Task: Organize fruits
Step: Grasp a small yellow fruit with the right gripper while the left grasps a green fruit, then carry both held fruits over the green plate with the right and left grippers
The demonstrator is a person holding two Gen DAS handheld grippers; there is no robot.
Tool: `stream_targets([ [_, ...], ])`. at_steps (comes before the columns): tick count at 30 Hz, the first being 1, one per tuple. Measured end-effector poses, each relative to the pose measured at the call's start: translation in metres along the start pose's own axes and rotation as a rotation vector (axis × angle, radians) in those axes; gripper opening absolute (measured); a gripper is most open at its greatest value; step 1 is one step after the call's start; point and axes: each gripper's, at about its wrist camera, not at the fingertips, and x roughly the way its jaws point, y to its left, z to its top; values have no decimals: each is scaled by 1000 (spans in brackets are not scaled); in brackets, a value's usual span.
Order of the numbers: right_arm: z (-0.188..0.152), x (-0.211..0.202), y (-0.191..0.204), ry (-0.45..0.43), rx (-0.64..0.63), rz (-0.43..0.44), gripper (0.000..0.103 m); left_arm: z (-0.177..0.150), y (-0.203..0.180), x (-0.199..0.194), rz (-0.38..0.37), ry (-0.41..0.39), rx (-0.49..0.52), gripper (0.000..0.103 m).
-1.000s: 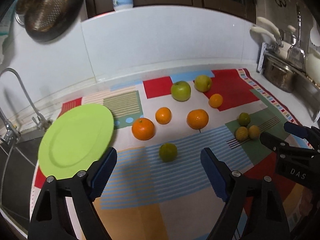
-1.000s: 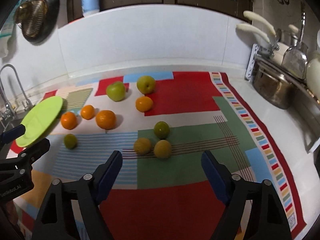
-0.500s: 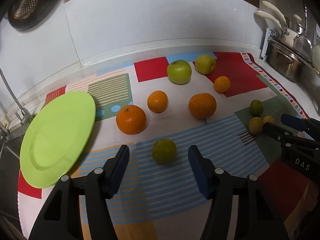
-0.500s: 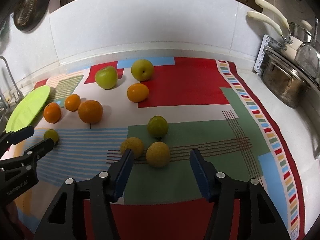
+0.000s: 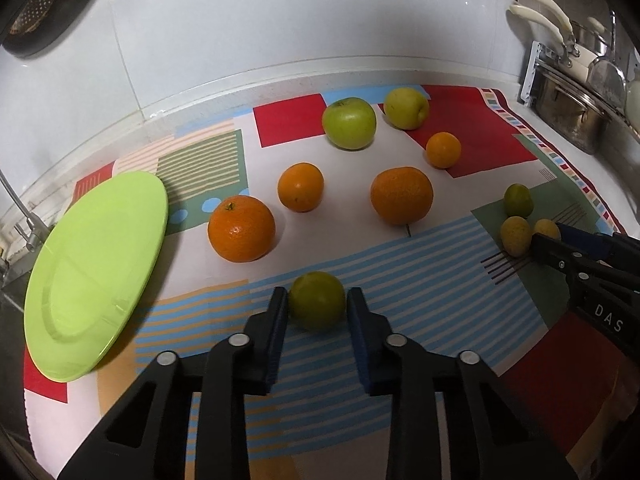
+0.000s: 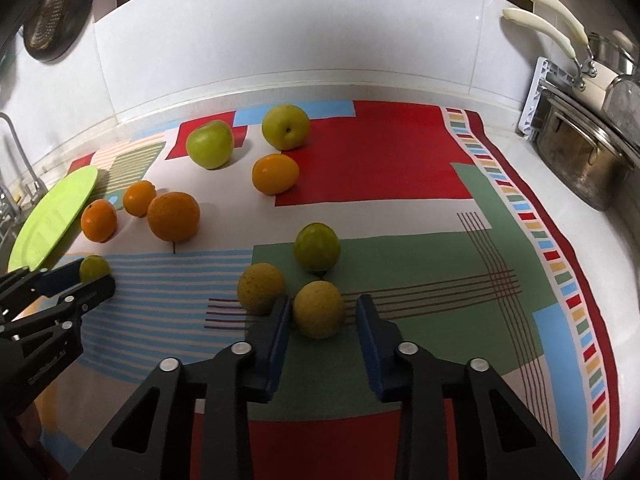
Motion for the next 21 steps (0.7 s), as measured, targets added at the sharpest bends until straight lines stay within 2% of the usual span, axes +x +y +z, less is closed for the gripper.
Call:
stream_targets([
  [10, -4, -13, 0, -22, 20, 25, 29, 3, -4, -15, -30, -23, 3, 28],
  [21, -8, -56, 14, -96, 10, 72, 28, 0, -4, -62, -51, -100, -11, 28],
])
